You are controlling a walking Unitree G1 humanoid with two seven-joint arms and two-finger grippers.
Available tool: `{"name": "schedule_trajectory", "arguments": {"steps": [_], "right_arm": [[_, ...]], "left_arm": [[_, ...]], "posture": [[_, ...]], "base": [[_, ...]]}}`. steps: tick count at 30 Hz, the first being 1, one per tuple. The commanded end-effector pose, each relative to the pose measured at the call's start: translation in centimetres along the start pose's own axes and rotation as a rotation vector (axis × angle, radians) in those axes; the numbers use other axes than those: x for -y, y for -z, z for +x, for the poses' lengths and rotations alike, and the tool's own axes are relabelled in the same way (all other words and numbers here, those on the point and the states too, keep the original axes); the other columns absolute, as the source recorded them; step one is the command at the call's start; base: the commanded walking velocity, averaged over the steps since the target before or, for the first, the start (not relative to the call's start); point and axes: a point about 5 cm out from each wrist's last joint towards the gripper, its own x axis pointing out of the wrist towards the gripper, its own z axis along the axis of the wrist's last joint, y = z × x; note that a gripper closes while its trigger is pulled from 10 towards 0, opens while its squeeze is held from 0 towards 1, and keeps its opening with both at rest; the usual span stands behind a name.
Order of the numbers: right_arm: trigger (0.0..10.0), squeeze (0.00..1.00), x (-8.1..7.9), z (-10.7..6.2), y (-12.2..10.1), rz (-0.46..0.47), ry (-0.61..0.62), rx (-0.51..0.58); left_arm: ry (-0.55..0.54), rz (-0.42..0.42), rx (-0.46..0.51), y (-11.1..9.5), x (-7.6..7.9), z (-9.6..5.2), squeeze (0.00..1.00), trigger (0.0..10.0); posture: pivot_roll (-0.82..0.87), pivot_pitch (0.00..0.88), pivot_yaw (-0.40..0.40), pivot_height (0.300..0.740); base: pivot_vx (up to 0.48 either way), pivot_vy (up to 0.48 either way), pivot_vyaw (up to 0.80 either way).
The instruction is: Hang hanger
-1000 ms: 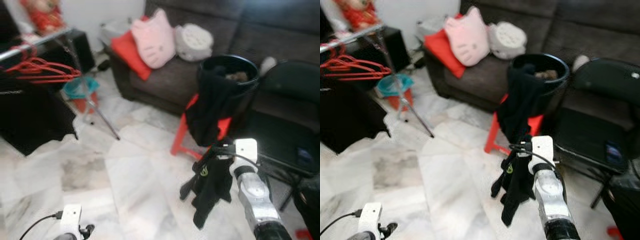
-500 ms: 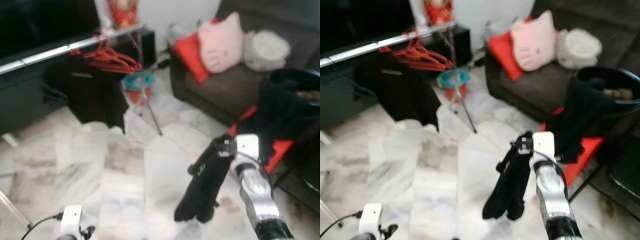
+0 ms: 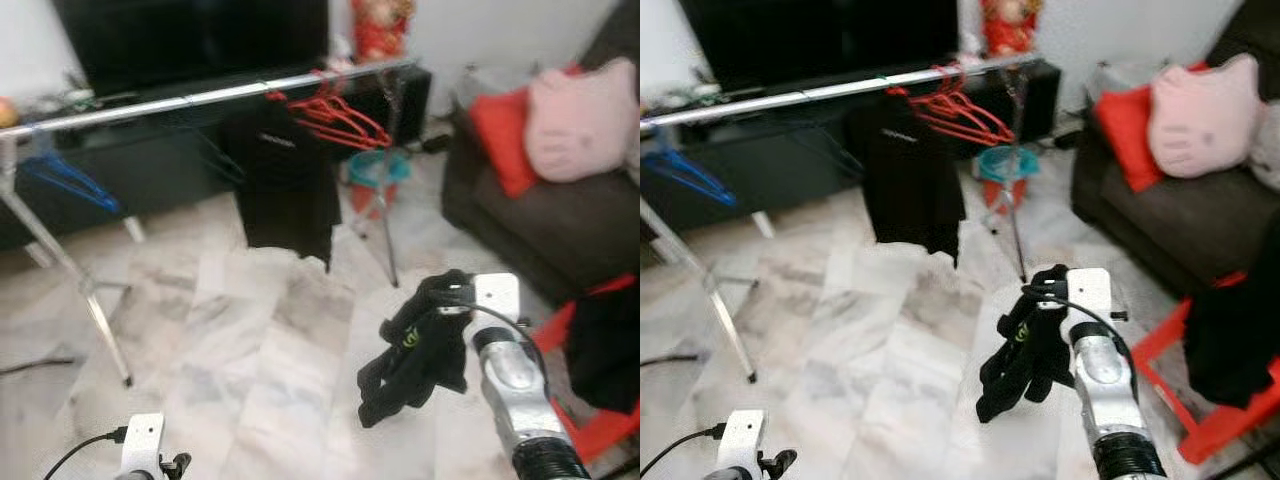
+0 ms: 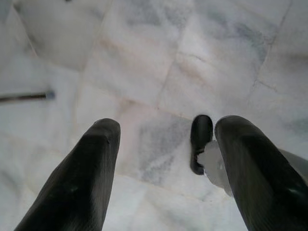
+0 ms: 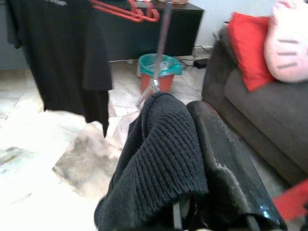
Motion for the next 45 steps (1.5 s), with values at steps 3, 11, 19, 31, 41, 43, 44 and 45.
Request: {"name": "schedule_trajectory", "arguments": {"steps": [3,11,19,31,41,43,44,45], "right_arm": [[10.0,0.0,0.0,0.6,-1.3,0.006,-0.002,0.046],[10.0,0.0,0.0,0.7,-1.5,0.005,-0.001,0.047],[10.0,0.0,0.0,0.8,-1.5,0.013,0.01,0.046],[10.0,0.0,0.3,0.9,-1.7,0.052,0.045,0.046],[10.0,0.0,-0.1,1.0,-2.3,0.034,0.033,0.075],[10.0,0.0,-0.2,1.0,-2.4,0.024,0.02,0.085],[10.0,0.0,-0.3,1.0,-2.4,0.019,0.016,0.085],[10.0,0.0,-0.3,1.0,-2.4,0.014,0.014,0.083]], "left_arm": [[0.0,-0.006,-0.007,0.1,0.1,0.0,0.0,10.0],[0.002,-0.006,-0.001,-0.2,0.2,0.1,0.0,10.0],[-0.001,-0.002,0.004,-0.5,0.0,0.1,0.0,10.0],[0.009,0.024,0.004,-0.8,-0.1,0.1,0.0,10.0],[0.017,0.057,-0.002,-0.9,0.0,0.2,0.0,10.0],[0.018,0.058,-0.002,-1.0,0.0,0.2,0.0,10.0],[0.018,0.058,-0.002,-1.0,0.0,0.2,0.0,10.0],[0.017,0.06,-0.003,-1.0,0.0,0.2,0.0,10.0]], "posture": [[0.05,0.0,-0.027,0.74],[0.06,0.0,-0.031,0.74],[0.06,0.0,-0.019,0.74],[0.06,0.0,-0.014,0.74],[0.06,0.0,-0.018,0.74],[0.06,0.0,-0.018,0.74],[0.06,0.0,-0.017,0.74],[0.06,0.0,-0.018,0.74]], "base": [[0.0,0.0,0.7],[0.0,0.0,0.66],[0.0,0.0,0.61],[0.0,0.0,0.0],[0.0,-0.132,0.0],[0.0,-0.319,0.0],[0.0,-0.394,0.6],[0.0,-0.431,0.8]]}}
